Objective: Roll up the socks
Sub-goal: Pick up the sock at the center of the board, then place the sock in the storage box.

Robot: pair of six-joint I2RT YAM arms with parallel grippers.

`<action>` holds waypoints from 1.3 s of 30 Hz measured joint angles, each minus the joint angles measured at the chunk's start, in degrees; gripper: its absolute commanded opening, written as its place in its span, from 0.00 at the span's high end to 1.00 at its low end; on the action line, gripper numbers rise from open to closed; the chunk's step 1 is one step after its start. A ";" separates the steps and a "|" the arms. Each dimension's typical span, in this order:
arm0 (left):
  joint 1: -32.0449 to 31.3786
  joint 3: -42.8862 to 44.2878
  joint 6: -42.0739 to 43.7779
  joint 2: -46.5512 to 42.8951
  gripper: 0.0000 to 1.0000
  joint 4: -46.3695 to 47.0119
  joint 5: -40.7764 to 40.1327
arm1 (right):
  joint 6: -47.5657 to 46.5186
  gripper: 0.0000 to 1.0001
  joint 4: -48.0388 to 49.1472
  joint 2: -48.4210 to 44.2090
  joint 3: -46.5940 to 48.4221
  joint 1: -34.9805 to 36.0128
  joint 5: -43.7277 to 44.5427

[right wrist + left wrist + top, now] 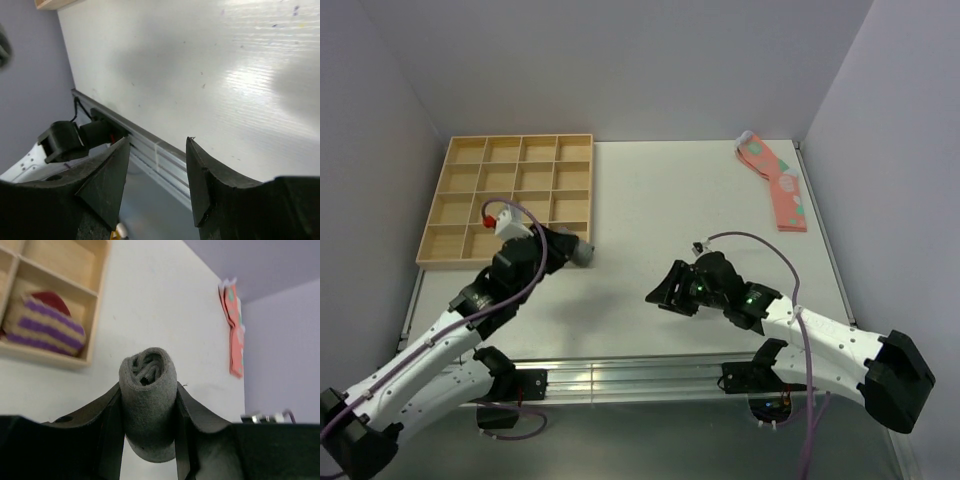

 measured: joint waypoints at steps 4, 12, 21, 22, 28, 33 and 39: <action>12.28 4.46 4.42 4.76 1.00 0.72 6.08 | -3.08 0.44 -4.26 -2.89 0.94 -0.66 1.86; 32.33 2.43 6.56 8.66 1.00 6.32 18.27 | -8.20 0.44 -5.60 -2.64 1.95 -0.85 3.50; 41.22 0.94 6.54 18.75 1.00 13.51 21.57 | -11.47 0.45 -4.96 -2.43 1.14 -0.85 3.45; 41.53 0.92 6.54 19.78 1.00 14.08 21.62 | -11.82 0.45 -4.90 -2.45 1.05 -0.85 3.43; 42.32 0.22 5.64 25.31 1.00 18.67 22.43 | -13.46 0.45 -4.63 -2.51 0.76 -0.85 3.34; 42.38 -1.81 4.24 29.16 1.00 20.37 22.47 | -13.97 0.45 -3.39 -2.19 -0.15 -0.85 2.99; 42.47 -3.08 2.86 31.85 1.00 21.62 22.45 | -14.34 0.45 -1.84 -1.70 -1.84 -0.85 2.54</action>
